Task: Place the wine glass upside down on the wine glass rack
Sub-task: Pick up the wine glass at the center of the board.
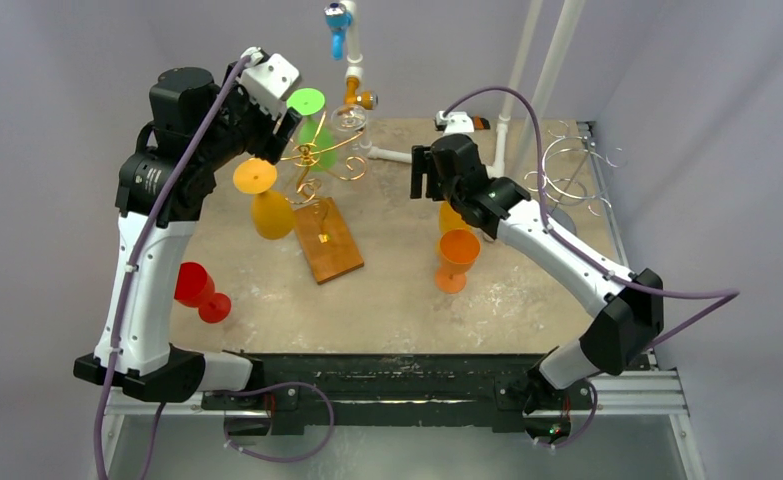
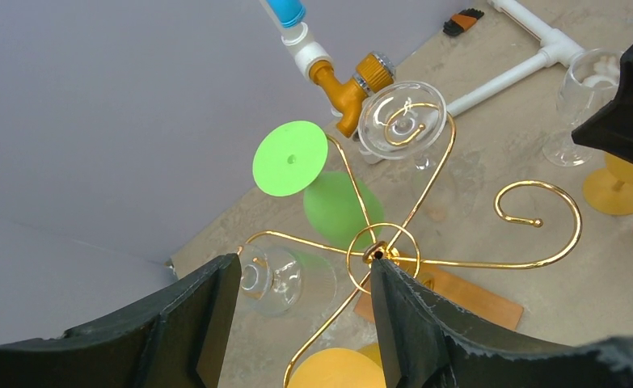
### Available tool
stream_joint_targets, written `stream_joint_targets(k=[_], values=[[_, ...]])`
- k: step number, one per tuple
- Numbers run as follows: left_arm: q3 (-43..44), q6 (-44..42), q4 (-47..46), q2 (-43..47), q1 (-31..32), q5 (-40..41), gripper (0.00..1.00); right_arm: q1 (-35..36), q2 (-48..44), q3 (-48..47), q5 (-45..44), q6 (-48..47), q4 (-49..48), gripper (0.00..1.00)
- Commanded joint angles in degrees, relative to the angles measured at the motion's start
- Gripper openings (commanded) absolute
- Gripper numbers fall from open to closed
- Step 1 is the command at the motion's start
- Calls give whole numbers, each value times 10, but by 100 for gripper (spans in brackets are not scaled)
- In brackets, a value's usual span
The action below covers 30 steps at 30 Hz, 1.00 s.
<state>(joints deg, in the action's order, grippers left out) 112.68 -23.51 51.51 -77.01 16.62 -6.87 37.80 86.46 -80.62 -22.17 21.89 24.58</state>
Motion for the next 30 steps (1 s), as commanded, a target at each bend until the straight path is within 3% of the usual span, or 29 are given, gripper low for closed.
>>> stream_joint_targets(k=[1,7,30], values=[[7,30,6,6,3,9,64,-10,-2,-39,-61,-23,-18,75],[4,32,2,7,3,13,64,-28,10,-22,-64,-19,-36,69],[-9,29,-9,13,3,24,64,-69,73,11,-45,-20,-79,65]])
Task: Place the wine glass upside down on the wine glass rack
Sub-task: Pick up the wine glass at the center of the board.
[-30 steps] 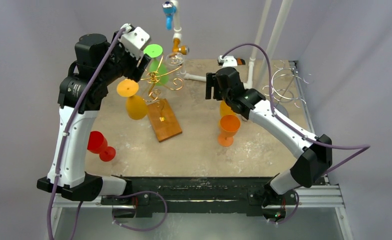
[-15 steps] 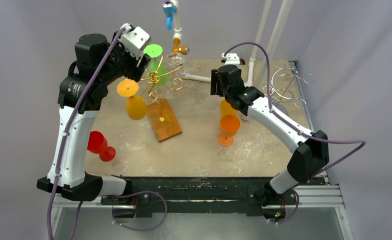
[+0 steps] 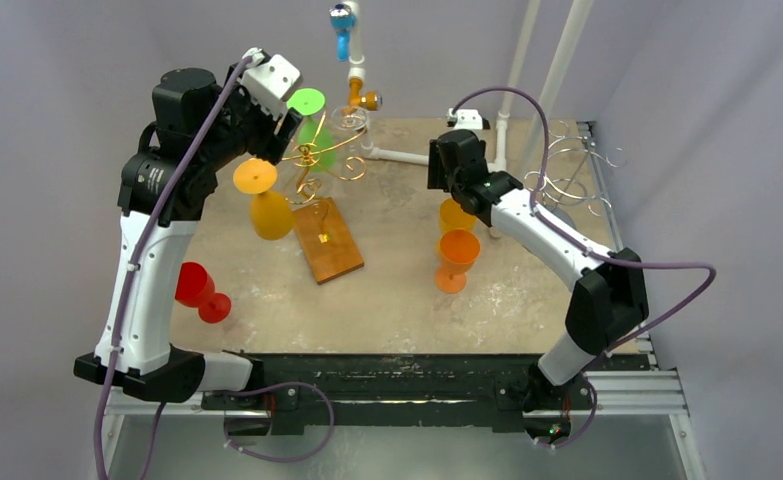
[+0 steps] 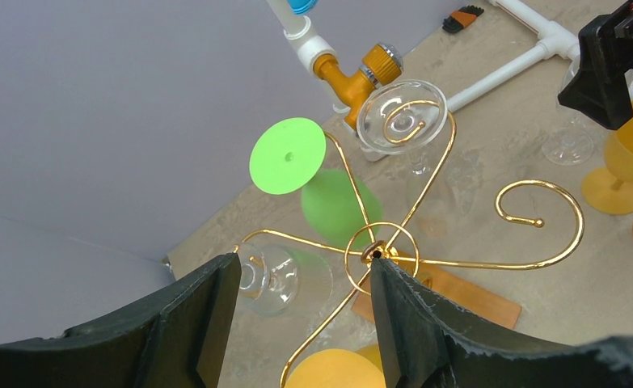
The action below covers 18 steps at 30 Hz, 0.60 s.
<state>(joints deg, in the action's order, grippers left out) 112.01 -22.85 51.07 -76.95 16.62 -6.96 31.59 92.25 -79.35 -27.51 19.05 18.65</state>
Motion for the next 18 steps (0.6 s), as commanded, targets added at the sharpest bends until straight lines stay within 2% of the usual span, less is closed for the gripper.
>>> stream_joint_targets(k=[1,9,18], values=[[-4,22,-6,13,3,25,64,-7,20,-3,12,9,-20,64],[-21,17,-13,23,3,27,63,-7,40,10,29,20,-28,53],[-11,18,-9,25,3,22,63,-7,72,-59,43,-2,-7,23]])
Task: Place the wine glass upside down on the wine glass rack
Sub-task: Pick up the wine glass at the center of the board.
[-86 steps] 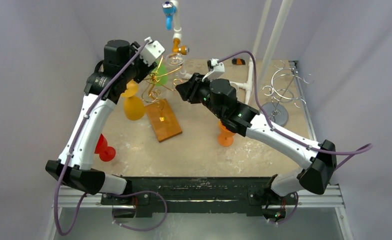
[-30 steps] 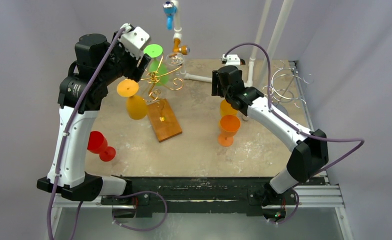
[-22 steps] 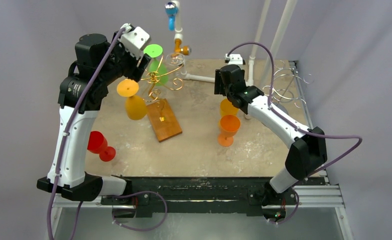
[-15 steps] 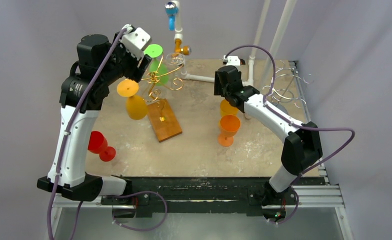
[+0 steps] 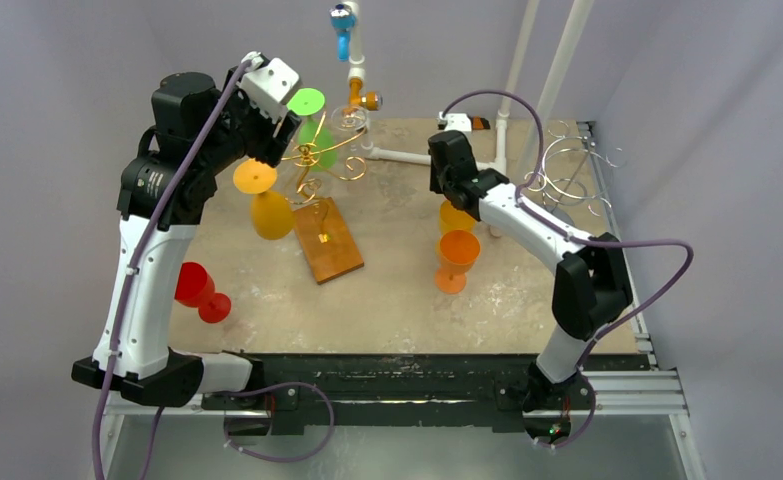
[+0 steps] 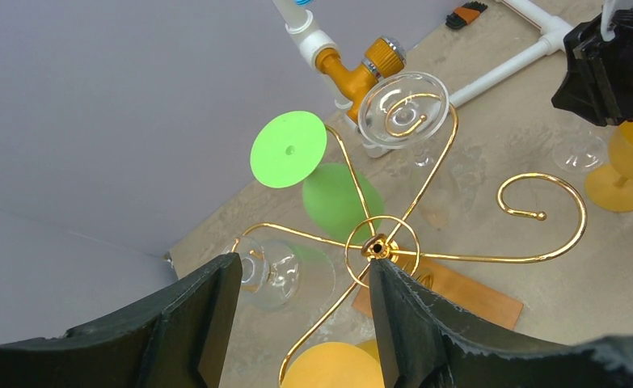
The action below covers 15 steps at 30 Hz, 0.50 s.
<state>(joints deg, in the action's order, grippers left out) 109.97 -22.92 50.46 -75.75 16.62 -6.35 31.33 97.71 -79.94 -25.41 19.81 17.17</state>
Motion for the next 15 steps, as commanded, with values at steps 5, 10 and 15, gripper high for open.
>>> stream_joint_targets(k=[5,10,15], values=[[9,16,-3,14,3,17,63,-5,28,-75,30,-18,12,0],[9,18,-2,12,3,11,63,-5,21,-99,32,-21,22,0],[7,25,0,10,3,1,63,0,-2,-133,31,-28,31,0]])
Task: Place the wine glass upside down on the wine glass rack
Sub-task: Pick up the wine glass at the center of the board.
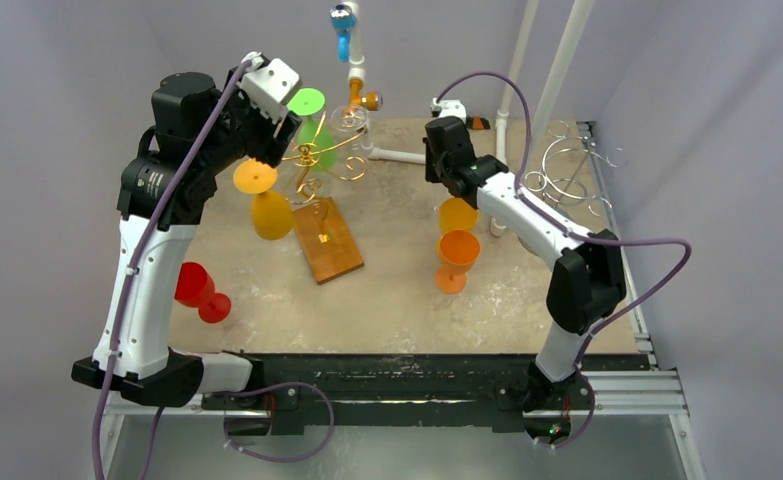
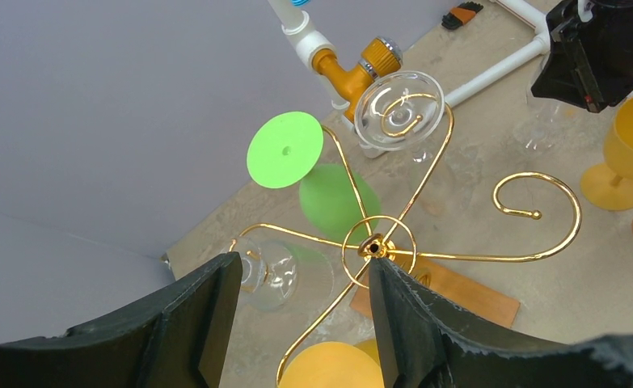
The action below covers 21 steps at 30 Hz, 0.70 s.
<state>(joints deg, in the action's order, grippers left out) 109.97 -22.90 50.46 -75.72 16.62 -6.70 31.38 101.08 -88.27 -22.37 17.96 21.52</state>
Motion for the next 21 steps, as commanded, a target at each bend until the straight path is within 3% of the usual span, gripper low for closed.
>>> stream_joint_targets(k=[1,10,21], values=[[7,25,0,10,3,2,63,4,-43,-51,0,-9,-13,0],[0,31,8,11,3,-21,63,62,-103,-36,-63,-17,-24,0],[-26,46,21,15,3,-107,64,155,-184,-59,-142,-24,-4,0]])
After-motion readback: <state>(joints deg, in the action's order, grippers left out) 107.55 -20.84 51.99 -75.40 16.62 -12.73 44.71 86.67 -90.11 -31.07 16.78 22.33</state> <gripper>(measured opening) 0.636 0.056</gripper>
